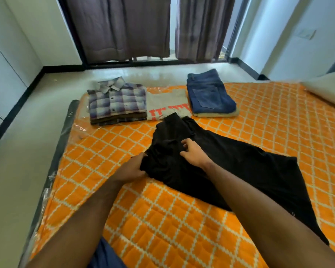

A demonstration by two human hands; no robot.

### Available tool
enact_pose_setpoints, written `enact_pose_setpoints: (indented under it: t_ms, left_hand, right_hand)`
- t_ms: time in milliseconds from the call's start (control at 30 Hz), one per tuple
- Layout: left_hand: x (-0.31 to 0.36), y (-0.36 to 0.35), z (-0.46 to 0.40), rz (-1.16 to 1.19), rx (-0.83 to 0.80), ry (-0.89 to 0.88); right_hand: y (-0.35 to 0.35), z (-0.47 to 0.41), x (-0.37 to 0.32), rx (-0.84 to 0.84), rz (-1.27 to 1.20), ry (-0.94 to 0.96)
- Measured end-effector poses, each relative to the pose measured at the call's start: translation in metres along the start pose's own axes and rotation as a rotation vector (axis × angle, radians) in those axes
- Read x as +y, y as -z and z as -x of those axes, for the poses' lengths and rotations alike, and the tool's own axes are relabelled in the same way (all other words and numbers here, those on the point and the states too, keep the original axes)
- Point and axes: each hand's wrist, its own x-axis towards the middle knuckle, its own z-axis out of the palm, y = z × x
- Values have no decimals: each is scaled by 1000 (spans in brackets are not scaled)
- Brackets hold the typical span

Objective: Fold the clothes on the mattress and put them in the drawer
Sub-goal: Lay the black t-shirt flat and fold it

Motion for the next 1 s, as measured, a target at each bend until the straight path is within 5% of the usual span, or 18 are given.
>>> enact_pose_setpoints:
  t_ms: [200,400,567,733,867,1000]
  left_hand:
    - [-32,17,-12,55,-260,68]
    - [-45,41,-9,117,-394,260]
    - [-36,43,-16,37,-298,285]
    - [-33,44,-19,-91,-99,224]
    - [-27,41,-26,-54,-25,130]
    - [-25,42,-22,16,-168,121]
  right_hand:
    - [-25,-66,-22,-93,-23,-171]
    - [-32,-76,-31,-199,-57,0]
    - [-26,-77,-21,33,-337,-87]
    - [-31,-76,-18,25,-169,-183]
    - [-32,-58,-30,363,215,91]
    - [-33,-51,-34,45,111,-79]
